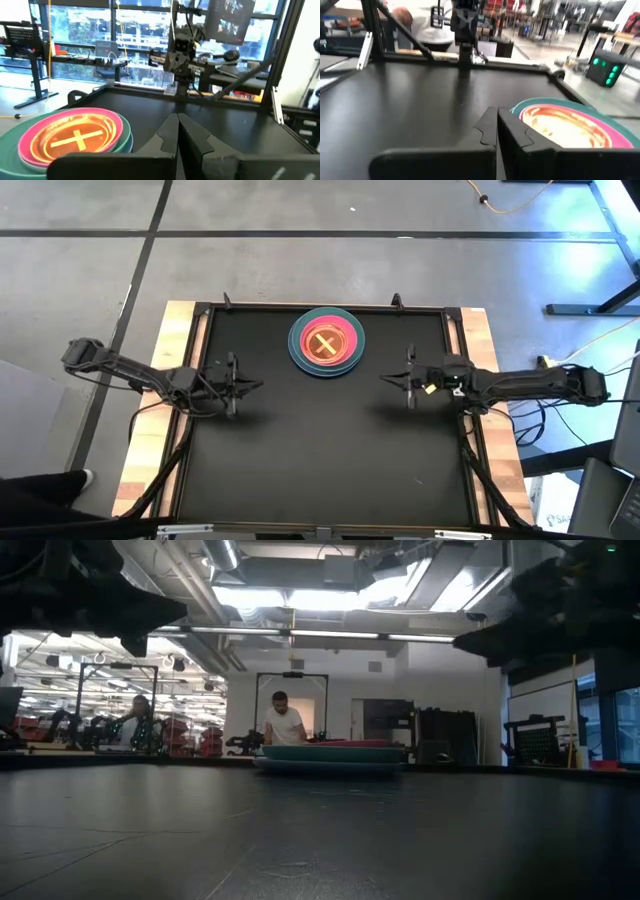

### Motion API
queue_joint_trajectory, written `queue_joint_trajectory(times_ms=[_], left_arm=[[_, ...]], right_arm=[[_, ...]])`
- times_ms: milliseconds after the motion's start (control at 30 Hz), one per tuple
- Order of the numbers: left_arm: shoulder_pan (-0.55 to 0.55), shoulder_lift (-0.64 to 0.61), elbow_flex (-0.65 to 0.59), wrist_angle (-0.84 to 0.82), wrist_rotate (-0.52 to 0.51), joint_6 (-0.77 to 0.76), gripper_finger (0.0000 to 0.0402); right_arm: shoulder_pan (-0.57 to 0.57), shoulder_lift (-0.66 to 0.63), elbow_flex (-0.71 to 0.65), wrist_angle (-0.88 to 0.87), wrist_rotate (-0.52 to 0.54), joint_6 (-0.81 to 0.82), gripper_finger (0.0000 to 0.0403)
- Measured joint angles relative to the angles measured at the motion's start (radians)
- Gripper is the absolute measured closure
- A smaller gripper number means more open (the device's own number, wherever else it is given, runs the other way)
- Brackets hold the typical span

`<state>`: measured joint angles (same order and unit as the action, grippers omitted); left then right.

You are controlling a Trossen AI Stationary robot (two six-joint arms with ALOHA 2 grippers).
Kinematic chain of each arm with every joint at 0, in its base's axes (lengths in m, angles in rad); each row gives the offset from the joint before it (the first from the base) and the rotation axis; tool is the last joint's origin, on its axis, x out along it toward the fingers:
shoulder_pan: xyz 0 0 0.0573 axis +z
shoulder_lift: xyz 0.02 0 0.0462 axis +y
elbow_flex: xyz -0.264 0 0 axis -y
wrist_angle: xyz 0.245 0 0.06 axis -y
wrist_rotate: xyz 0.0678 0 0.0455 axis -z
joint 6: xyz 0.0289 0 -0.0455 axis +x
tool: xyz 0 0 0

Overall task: Stack plastic plates
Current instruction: Return to Home Position

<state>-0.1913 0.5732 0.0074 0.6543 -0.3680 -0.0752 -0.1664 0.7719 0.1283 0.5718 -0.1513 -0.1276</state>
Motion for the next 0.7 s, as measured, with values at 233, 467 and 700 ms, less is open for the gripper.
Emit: queue_joint_trajectory(times_ms=[233,467,700], left_arm=[[0.000,-0.094,0.000,-0.102,-0.013,-0.002,0.0398],[0.000,-0.160,0.000,-0.157,-0.014,-0.004,0.0398],[0.000,-0.215,0.000,-0.208,-0.023,-0.027,0.0398]], right_arm=[[0.000,-0.224,-0.078,-0.026,0.028,0.032,0.0397],[0.001,-0.461,-0.080,-0.319,0.160,0.042,0.0397],[0.002,-0.722,-0.080,-0.514,0.126,0.081,0.0397]])
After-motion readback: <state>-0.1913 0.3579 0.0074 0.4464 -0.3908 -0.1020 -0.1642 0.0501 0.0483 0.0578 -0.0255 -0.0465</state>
